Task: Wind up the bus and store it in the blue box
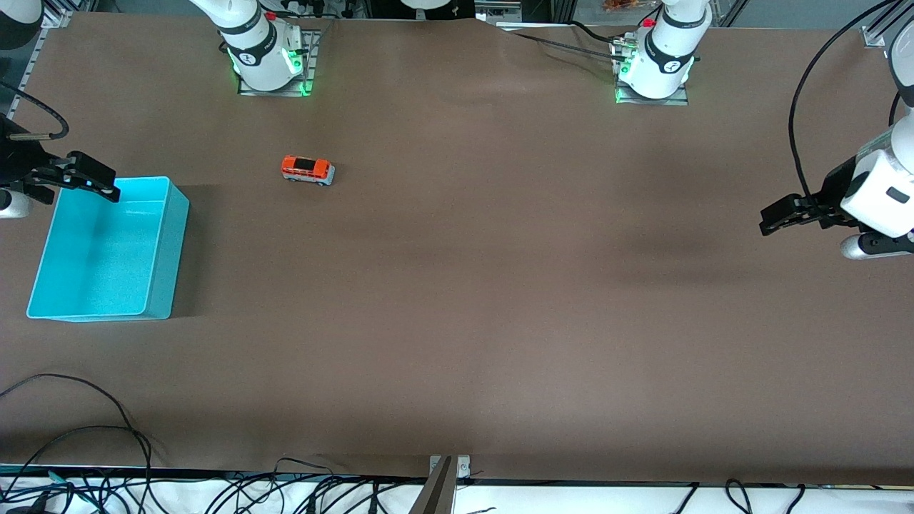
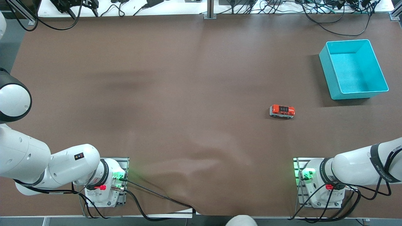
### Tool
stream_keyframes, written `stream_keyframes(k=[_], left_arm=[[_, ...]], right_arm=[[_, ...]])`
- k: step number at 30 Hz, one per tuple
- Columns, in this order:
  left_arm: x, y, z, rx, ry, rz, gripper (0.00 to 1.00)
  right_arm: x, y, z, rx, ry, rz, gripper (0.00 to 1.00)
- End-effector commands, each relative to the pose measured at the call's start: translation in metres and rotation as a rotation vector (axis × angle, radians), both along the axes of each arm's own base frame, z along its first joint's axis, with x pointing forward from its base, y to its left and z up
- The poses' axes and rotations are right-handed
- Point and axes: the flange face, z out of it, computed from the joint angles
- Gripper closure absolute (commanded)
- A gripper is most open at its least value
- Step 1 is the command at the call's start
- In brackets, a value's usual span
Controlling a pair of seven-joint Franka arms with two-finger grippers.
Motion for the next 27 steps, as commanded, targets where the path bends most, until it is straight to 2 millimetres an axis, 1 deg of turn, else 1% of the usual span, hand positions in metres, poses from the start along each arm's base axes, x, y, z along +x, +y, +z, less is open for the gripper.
stream_keyframes(k=[1, 4, 5, 9, 14, 17, 19, 22, 27], left_arm=[[-0.016, 0.004, 0.023, -0.035, -0.005, -0.047, 0.00], [-0.019, -0.001, 0.028, -0.039, -0.012, -0.084, 0.00], [-0.023, -0.006, 0.036, -0.030, -0.026, -0.127, 0.00], [-0.023, -0.007, 0.037, -0.028, -0.028, -0.132, 0.00], [-0.024, -0.009, 0.038, -0.027, -0.028, -0.135, 0.00], [-0.024, -0.011, 0.038, -0.027, -0.028, -0.138, 0.00], [-0.024, -0.013, 0.038, -0.026, -0.027, -0.131, 0.00], [-0.025, -0.013, 0.035, -0.026, -0.017, -0.135, 0.00], [-0.026, -0.014, 0.031, -0.027, -0.001, -0.132, 0.00]], right_arm=[[-0.003, -0.002, 0.005, -0.006, 0.005, -0.015, 0.00], [-0.003, -0.003, 0.004, -0.006, 0.006, -0.024, 0.00], [-0.002, -0.008, 0.002, -0.006, 0.009, -0.036, 0.00], [-0.001, -0.015, 0.001, -0.007, 0.011, -0.035, 0.00], [0.000, -0.017, -0.018, -0.008, 0.040, -0.037, 0.00], [-0.003, -0.015, -0.021, -0.005, 0.046, -0.033, 0.00], [-0.003, -0.021, -0.023, -0.003, 0.043, -0.042, 0.00], [-0.003, -0.013, -0.029, 0.007, 0.042, -0.023, 0.00], [-0.006, -0.005, -0.049, 0.011, 0.035, -0.015, 0.00]])
